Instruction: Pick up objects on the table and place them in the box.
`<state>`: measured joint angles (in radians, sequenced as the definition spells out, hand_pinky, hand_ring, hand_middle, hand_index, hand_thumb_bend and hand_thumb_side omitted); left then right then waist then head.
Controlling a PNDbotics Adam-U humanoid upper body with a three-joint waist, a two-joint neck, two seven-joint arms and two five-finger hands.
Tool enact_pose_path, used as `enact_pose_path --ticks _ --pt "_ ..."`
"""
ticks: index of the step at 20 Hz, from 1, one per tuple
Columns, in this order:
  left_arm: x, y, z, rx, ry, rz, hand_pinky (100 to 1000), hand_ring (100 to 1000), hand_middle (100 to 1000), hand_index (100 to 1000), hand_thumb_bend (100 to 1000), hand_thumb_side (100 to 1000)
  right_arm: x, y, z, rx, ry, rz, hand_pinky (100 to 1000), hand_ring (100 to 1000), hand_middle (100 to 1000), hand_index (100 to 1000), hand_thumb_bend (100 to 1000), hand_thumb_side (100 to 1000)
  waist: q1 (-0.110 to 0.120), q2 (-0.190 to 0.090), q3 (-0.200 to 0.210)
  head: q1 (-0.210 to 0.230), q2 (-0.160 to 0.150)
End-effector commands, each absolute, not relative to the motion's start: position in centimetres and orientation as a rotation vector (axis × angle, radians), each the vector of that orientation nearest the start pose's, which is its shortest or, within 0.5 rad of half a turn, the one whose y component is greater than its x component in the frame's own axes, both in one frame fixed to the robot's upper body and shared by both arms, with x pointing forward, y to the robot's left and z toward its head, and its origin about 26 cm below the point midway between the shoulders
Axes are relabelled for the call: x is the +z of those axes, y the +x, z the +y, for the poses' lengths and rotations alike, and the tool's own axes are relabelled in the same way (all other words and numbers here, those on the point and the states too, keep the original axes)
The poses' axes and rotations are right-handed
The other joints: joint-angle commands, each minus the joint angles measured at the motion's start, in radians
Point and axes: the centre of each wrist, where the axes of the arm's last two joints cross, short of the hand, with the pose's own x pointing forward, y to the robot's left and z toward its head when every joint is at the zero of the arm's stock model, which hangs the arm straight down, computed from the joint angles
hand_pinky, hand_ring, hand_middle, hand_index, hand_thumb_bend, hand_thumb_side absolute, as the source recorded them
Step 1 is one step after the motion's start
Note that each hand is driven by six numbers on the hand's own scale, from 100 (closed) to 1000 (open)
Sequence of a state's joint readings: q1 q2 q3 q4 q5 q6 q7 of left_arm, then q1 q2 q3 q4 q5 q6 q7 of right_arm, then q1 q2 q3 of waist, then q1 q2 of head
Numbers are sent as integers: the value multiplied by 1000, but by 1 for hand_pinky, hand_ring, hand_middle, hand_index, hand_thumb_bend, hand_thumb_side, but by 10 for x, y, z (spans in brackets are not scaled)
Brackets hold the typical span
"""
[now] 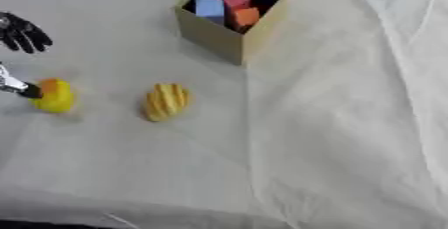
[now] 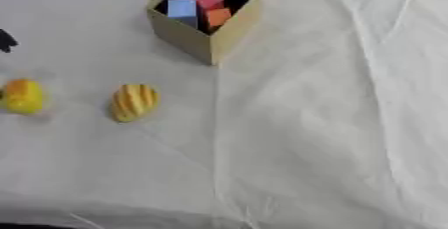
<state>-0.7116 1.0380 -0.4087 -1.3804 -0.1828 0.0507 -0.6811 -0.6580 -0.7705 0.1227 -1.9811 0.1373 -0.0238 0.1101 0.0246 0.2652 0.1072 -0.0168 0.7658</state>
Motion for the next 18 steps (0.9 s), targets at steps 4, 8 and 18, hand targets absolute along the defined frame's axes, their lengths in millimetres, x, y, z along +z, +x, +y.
enact_pose_path --ticks 4,8,18 --pt "263 387 380 -1505 592 -1077 810 779 737 861 716 204 336 298 -260 -1430 784 3131 899 748 691 830 100 521 -2 -20 -5 9 4" --pt "257 391 379 -1515 606 -1050 802 773 727 846 715 182 336 298 -260 -1420 779 3139 899 747 690 820 100 522 -4 -17 -8 12 4" --pt "243 399 380 -1552 664 -984 790 766 740 820 686 131 335 298 -260 -1403 764 3158 901 744 687 818 100 523 -9 -11 -10 20 4"
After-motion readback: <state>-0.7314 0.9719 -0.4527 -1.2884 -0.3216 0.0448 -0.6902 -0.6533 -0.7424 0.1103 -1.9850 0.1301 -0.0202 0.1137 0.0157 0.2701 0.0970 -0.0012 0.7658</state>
